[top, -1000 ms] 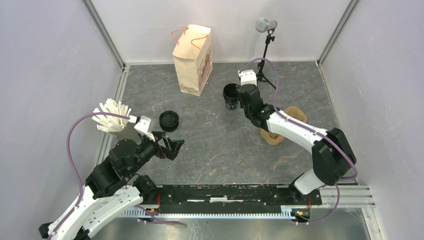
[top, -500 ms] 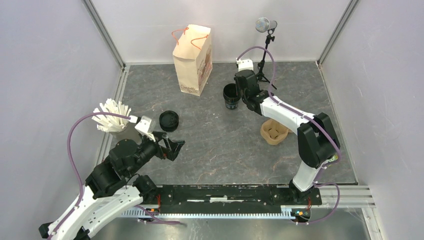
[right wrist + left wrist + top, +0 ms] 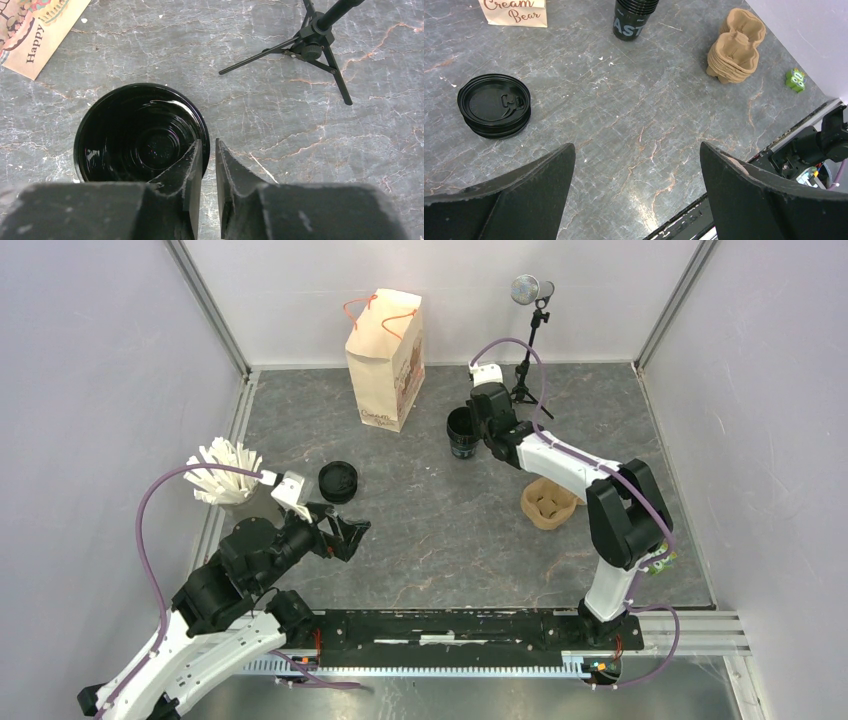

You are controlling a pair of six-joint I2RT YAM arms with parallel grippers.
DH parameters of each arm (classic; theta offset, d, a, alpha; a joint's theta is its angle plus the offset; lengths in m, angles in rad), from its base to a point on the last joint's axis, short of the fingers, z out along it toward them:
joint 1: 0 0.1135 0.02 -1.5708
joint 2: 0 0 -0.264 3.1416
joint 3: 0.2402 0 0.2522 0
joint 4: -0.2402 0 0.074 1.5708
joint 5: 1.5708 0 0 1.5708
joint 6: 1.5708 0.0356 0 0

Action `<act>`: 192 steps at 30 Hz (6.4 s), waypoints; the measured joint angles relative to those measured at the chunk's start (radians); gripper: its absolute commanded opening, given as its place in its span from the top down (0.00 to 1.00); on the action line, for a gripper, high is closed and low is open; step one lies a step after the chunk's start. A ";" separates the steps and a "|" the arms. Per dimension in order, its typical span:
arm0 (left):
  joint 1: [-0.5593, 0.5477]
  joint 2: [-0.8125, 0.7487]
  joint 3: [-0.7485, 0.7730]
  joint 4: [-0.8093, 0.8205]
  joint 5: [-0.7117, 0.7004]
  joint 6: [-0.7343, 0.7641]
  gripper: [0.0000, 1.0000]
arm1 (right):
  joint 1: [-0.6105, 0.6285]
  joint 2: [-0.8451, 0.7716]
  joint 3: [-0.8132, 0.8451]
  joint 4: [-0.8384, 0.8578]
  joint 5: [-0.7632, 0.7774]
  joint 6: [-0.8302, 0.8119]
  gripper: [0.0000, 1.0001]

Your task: Pack the takeout coffee

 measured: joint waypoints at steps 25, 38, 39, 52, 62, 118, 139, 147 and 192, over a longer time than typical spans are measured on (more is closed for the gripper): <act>0.000 0.011 0.000 0.000 0.000 0.000 0.00 | -0.008 -0.039 0.007 -0.007 -0.030 0.029 1.00; 0.000 0.020 -0.001 0.000 0.000 0.000 0.00 | -0.029 -0.111 0.007 -0.006 -0.083 0.088 1.00; 0.000 0.023 -0.001 0.000 0.000 0.000 0.00 | -0.029 -0.120 0.007 -0.006 -0.089 0.088 1.00; 0.000 0.051 -0.001 -0.008 -0.014 -0.001 0.00 | -0.026 -0.409 -0.086 -0.006 -0.218 0.105 1.00; 0.000 0.051 -0.001 -0.022 -0.022 -0.001 0.00 | 0.130 -0.705 -0.523 -0.019 -0.304 0.132 1.00; 0.298 0.909 0.374 -0.037 -0.114 0.058 0.43 | 0.333 -1.424 -0.898 -0.164 -0.224 0.111 0.02; 0.389 1.360 0.496 -0.011 -0.072 0.154 0.66 | 0.333 -1.448 -0.898 -0.225 -0.230 0.101 0.02; 0.389 1.385 0.500 -0.014 -0.088 0.167 0.67 | 0.333 -1.448 -0.898 -0.225 -0.230 0.095 0.02; 0.389 1.304 0.555 -0.108 -0.052 0.170 0.97 | 0.333 -1.463 -0.900 -0.249 -0.204 0.077 0.02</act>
